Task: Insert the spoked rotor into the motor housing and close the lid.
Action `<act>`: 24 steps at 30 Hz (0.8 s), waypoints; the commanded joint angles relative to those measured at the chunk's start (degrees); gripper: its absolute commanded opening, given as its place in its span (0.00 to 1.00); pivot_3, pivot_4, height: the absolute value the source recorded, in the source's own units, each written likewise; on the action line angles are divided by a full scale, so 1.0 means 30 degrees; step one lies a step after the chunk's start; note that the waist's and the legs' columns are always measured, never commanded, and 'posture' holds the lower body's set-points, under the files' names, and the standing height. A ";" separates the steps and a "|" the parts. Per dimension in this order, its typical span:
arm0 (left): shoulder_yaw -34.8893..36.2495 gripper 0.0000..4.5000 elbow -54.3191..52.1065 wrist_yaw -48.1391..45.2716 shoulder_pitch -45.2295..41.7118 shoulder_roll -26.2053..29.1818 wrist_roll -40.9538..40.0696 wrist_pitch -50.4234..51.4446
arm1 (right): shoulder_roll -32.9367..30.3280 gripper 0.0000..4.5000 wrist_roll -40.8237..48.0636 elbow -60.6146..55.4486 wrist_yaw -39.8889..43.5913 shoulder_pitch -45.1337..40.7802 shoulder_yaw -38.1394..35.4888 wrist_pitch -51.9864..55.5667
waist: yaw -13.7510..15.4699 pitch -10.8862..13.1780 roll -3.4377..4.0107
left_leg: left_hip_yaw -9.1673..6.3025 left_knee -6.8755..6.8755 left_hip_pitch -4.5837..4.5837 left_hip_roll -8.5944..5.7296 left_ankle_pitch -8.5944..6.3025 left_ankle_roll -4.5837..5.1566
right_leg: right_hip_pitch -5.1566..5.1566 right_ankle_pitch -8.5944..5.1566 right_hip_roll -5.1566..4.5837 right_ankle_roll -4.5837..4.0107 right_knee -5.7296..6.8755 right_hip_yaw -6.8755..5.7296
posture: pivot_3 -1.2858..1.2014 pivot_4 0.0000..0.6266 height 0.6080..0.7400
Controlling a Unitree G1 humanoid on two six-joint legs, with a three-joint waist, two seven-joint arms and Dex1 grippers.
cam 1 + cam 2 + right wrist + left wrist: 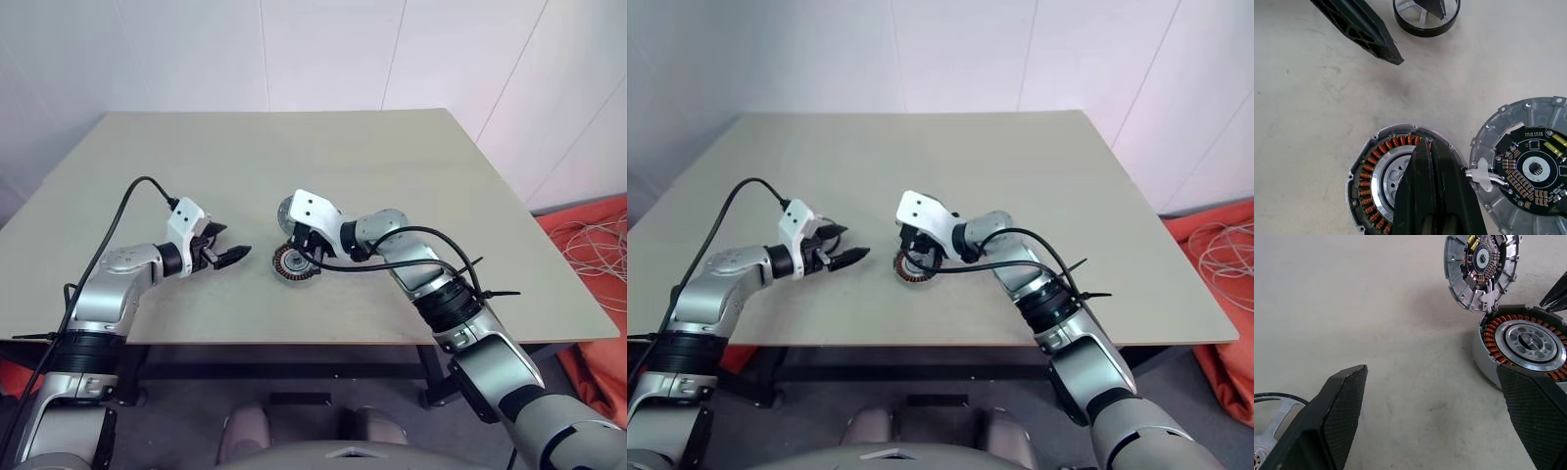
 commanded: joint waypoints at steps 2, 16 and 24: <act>0.0140 1.00 -0.0382 0.0028 -0.0452 0.0127 -0.0021 -0.0241 | 0.0201 0.00 0.0469 -0.0025 -0.0483 0.0323 -0.0359 -0.0572 | 0.0000 0.0000 0.0000 | 0.0000 0.0000 0.0001 0.0001 0.0000 0.0000 | 0.0001 0.0000 0.0000 -0.0001 0.0000 -0.0001 | 0.52 0.00 1.00; 0.0066 1.00 -0.0492 0.0092 -0.0608 0.0102 -0.0059 -0.0071 | 0.0502 0.00 -0.0246 0.3619 -0.1209 0.1325 0.0551 -0.2965 | -0.0035 -0.0002 -0.0001 | 0.0003 0.0000 0.0108 0.0000 0.0002 -0.0004 | 0.0103 -0.0059 0.0000 0.0100 0.0000 0.0002 | 0.52 0.00 1.00; 0.0644 1.00 -0.0614 0.0694 -0.0382 0.0054 -0.0373 0.0630 | 0.0659 0.00 0.2263 0.1397 -0.1321 0.0592 -0.2363 -0.0705 | 0.0001 0.0000 -0.0001 | 0.0000 0.0000 0.0129 0.0000 0.0010 -0.0016 | 0.0120 -0.0060 -0.0001 0.0102 -0.0002 0.0005 | 0.52 0.00 1.00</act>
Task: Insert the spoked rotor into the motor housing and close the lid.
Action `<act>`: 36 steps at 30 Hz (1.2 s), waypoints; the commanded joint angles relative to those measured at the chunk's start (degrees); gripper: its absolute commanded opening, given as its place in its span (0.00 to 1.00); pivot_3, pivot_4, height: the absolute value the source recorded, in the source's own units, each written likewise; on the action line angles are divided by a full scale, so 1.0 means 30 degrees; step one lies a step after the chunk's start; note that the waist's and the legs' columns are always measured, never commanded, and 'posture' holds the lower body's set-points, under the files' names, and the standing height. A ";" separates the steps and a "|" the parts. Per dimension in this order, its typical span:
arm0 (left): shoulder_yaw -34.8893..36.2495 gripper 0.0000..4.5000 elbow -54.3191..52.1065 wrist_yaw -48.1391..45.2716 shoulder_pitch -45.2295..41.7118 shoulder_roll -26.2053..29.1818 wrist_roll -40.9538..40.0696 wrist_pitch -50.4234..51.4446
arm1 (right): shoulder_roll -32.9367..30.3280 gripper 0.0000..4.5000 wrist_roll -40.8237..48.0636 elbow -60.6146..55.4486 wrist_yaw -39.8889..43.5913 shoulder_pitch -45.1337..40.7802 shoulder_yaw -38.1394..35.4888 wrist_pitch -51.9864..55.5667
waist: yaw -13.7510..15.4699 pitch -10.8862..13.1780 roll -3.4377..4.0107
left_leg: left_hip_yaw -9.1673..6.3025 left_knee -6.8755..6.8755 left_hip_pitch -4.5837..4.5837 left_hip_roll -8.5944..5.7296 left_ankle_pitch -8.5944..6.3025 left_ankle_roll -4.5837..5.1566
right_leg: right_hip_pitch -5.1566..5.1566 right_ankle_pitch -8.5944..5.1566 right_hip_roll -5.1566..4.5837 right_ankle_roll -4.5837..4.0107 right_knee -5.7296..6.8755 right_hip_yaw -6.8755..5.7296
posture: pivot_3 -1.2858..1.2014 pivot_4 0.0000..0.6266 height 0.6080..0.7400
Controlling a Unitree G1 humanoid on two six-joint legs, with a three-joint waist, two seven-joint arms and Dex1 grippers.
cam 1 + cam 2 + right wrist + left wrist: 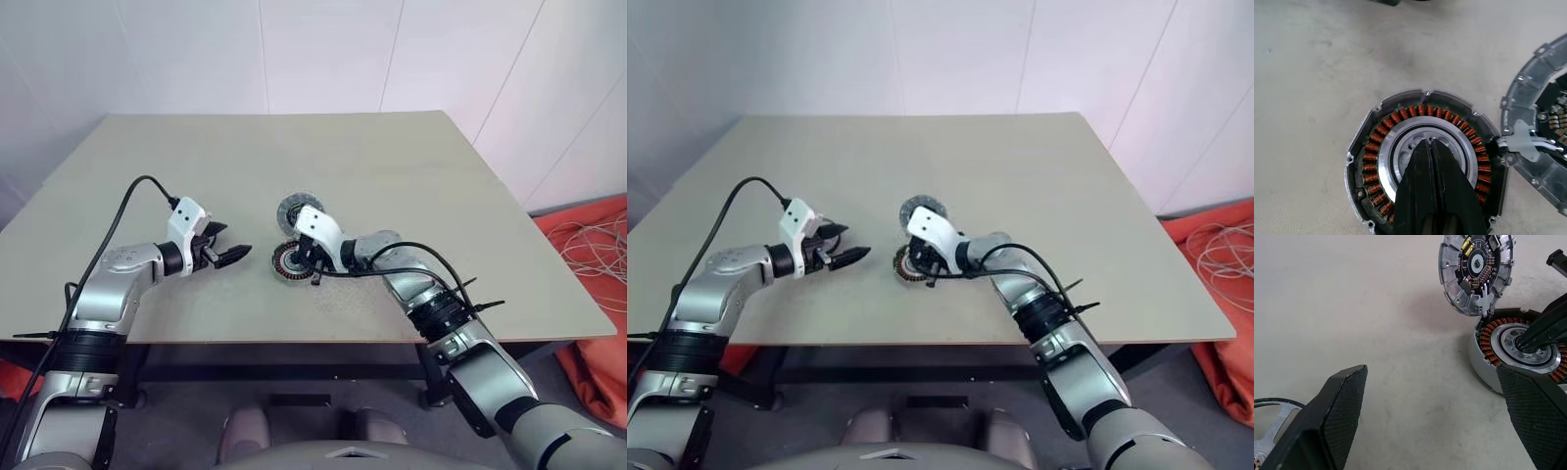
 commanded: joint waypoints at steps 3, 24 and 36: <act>0.1391 1.00 -0.0750 0.1650 -0.0314 -0.0167 -0.0874 0.2097 | -0.1020 0.00 0.1385 -0.2475 0.0341 -0.0709 -0.1925 0.1066 | 0.0025 0.0000 0.0000 | 0.0000 -0.0002 -0.0006 -0.0003 -0.0002 0.0003 | 0.0001 0.0003 0.0000 -0.0004 0.0002 0.0001 | 0.52 0.00 1.00; 0.5789 1.00 -0.4718 0.6389 0.1925 -0.2209 -0.4849 0.6063 | -0.3643 0.90 0.4009 -0.6990 0.1577 0.1343 -0.2418 0.3088 | 0.0039 0.0001 -0.0008 | 0.0008 0.0007 -0.0025 0.0000 0.0002 0.0004 | -0.0018 -0.0007 0.0013 0.0011 -0.0035 -0.0005 | 0.52 0.00 1.00; 1.3569 1.00 -0.5509 1.6003 0.1319 -0.7796 -1.4037 0.9459 | -0.4952 0.99 0.4113 -0.8187 0.2583 0.2204 -0.2220 0.1639 | 0.0071 -0.0004 -0.0028 | 0.0002 0.0010 -0.0133 -0.0008 -0.0011 0.0027 | -0.0018 -0.0005 0.0013 0.0009 -0.0043 -0.0023 | 0.52 0.00 1.00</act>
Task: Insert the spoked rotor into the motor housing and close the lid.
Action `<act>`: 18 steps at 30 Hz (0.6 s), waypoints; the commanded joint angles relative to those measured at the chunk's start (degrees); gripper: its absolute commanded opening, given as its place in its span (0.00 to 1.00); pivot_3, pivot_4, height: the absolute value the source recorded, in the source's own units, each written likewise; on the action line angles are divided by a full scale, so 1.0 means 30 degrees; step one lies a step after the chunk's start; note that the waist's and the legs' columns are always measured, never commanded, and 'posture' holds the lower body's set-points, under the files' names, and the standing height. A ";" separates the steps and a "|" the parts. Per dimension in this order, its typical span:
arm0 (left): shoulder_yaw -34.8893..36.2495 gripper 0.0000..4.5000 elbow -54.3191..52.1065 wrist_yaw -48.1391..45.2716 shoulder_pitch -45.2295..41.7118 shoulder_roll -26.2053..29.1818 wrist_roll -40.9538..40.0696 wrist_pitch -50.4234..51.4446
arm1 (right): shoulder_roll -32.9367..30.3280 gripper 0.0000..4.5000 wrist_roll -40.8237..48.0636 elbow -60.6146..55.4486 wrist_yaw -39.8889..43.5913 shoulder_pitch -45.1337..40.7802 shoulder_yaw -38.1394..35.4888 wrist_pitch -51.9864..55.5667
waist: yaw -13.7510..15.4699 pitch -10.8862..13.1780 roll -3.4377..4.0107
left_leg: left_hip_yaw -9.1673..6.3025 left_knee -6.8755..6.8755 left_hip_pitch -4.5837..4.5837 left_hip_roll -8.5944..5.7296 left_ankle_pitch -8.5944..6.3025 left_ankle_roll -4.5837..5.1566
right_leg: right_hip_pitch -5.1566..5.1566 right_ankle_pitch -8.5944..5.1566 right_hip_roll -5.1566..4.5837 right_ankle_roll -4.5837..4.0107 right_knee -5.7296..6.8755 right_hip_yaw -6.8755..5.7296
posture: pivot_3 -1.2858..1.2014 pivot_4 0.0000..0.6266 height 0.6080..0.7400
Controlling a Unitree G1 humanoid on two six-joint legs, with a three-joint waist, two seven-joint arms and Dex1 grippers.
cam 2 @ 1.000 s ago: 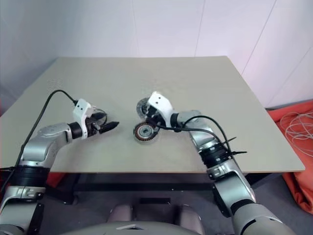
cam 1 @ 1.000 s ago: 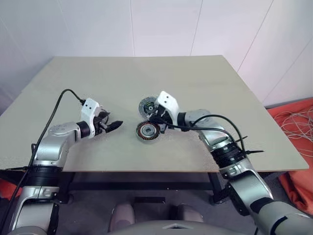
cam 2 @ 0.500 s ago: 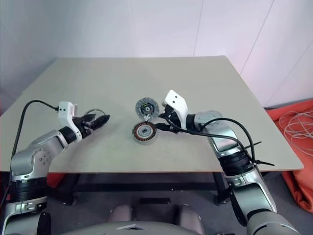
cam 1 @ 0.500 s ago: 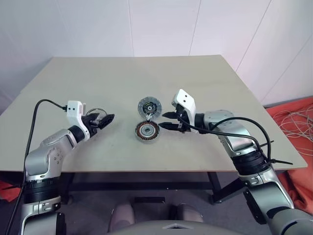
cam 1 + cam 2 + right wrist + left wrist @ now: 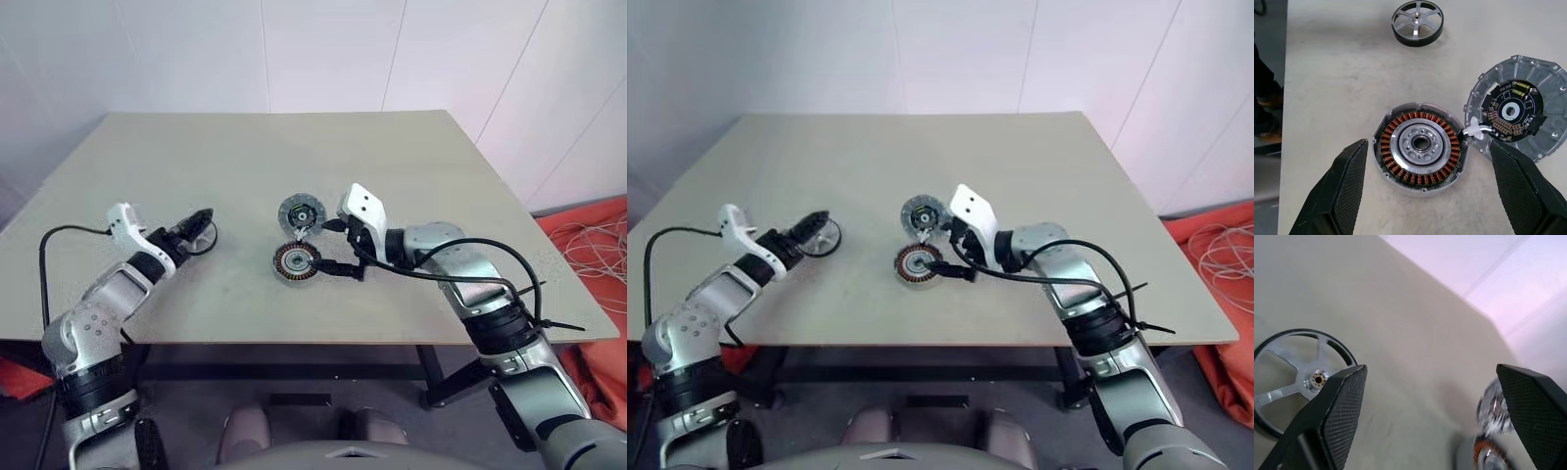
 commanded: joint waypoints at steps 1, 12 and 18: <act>0.2215 1.00 -0.0876 0.3658 0.0077 -0.1203 -0.3371 0.0210 | -0.0637 0.99 0.0631 -0.1225 0.0731 0.0114 -0.0335 -0.0495 | 0.0004 0.0000 -0.0010 | -0.0001 0.0003 -0.0016 0.0001 0.0000 0.0000 | -0.0010 0.0000 0.0001 0.0001 -0.0008 -0.0008 | 0.52 0.00 1.00; 0.2365 1.00 0.1979 0.5572 0.0237 -0.0467 -0.3758 -0.2523 | -0.1472 0.99 0.1091 -0.1739 0.1435 0.0173 -0.0406 -0.0306 | 0.0049 -0.0008 -0.0078 | -0.0019 0.0057 -0.0034 0.0003 0.0001 0.0012 | -0.0009 -0.0024 0.0008 0.0059 -0.0084 -0.0048 | 0.52 0.00 1.00; 0.0887 1.00 0.4530 0.4016 -0.0444 0.0269 -0.2674 -0.3312 | -0.1498 0.99 0.1097 -0.1978 0.1303 0.0220 -0.0379 -0.0166 | 0.0094 -0.0014 -0.0119 | -0.0048 0.0128 -0.0047 0.0002 -0.0007 0.0042 | -0.0003 -0.0017 0.0005 0.0086 -0.0087 -0.0047 | 0.52 0.00 1.00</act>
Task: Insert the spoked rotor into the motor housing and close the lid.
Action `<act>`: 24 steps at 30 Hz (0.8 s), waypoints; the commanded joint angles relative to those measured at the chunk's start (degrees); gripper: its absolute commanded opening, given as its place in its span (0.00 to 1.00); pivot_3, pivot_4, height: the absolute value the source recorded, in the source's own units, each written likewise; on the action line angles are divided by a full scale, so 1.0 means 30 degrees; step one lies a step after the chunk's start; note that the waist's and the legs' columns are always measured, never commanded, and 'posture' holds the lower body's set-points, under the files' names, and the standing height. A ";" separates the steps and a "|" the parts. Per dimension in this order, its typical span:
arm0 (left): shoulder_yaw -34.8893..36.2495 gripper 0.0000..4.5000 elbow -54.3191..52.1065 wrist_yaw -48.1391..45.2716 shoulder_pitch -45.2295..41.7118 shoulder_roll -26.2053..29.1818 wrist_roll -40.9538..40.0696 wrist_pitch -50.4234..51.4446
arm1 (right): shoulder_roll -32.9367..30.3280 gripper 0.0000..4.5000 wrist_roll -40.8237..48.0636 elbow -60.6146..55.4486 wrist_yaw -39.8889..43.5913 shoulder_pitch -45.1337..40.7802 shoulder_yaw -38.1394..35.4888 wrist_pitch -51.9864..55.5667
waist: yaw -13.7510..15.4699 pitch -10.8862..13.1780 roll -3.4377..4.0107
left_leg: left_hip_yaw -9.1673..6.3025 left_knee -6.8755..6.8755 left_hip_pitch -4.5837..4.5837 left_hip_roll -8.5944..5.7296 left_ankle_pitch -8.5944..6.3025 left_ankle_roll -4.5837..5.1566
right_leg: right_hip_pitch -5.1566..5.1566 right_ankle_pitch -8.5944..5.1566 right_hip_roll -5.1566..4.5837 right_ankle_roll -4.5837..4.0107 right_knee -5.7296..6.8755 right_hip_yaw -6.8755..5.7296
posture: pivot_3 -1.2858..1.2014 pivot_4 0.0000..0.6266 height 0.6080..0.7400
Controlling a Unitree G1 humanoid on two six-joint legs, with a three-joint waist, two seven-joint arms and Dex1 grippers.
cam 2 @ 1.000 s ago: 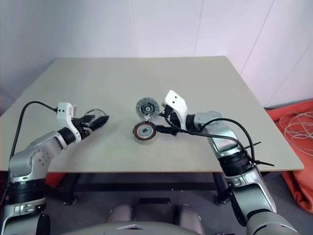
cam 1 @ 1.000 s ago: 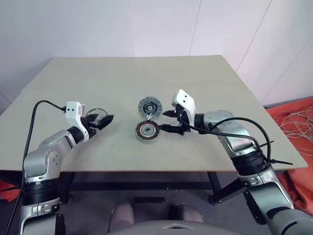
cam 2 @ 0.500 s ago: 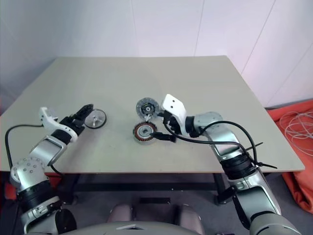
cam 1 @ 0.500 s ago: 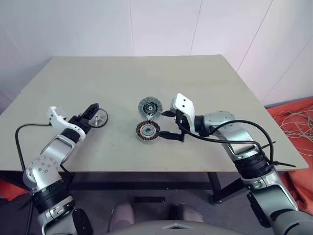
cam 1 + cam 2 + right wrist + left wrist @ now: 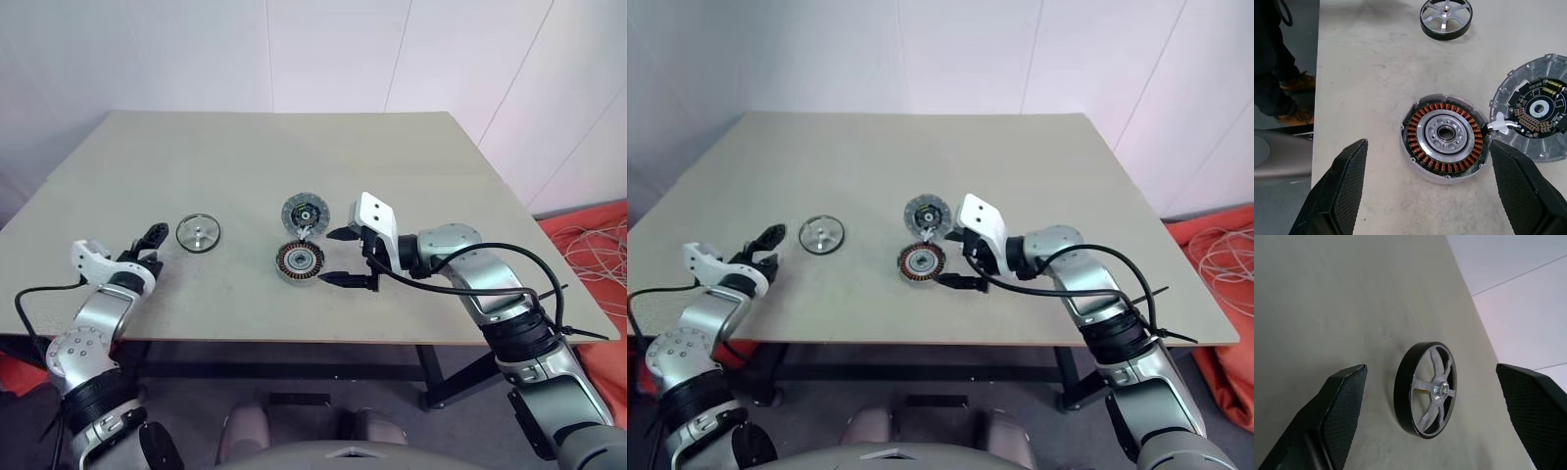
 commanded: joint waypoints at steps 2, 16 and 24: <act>-0.0889 1.00 0.1650 -0.1310 -0.0995 0.0673 0.0702 -0.0814 | -0.0142 0.99 0.0398 -0.1089 -0.0175 -0.0276 -0.0402 0.0026 | -0.0023 -0.0002 -0.0003 | 0.0000 0.0000 0.0002 0.0002 0.0000 0.0000 | -0.0001 0.0000 0.0000 0.0000 0.0002 -0.0001 | 0.52 0.00 1.00; -0.2197 0.85 0.4311 -0.3000 -0.1968 0.1149 0.2131 -0.0898 | -0.0474 1.00 0.0605 -0.1601 -0.0563 -0.0011 -0.0683 0.0385 | 0.0048 0.0000 0.0002 | 0.0001 -0.0017 0.0039 -0.0002 -0.0003 0.0005 | 0.0043 0.0001 -0.0007 -0.0001 0.0010 0.0003 | 0.52 0.00 1.00; -0.3245 0.25 0.4748 -0.3966 -0.2280 0.1273 0.3169 -0.1031 | -0.0541 1.00 0.0643 -0.1450 -0.0677 -0.0050 -0.0725 0.0337 | 0.0045 -0.0001 0.0001 | 0.0001 -0.0009 0.0034 0.0005 -0.0003 0.0004 | 0.0042 0.0001 -0.0007 -0.0001 0.0009 0.0003 | 0.52 0.00 1.00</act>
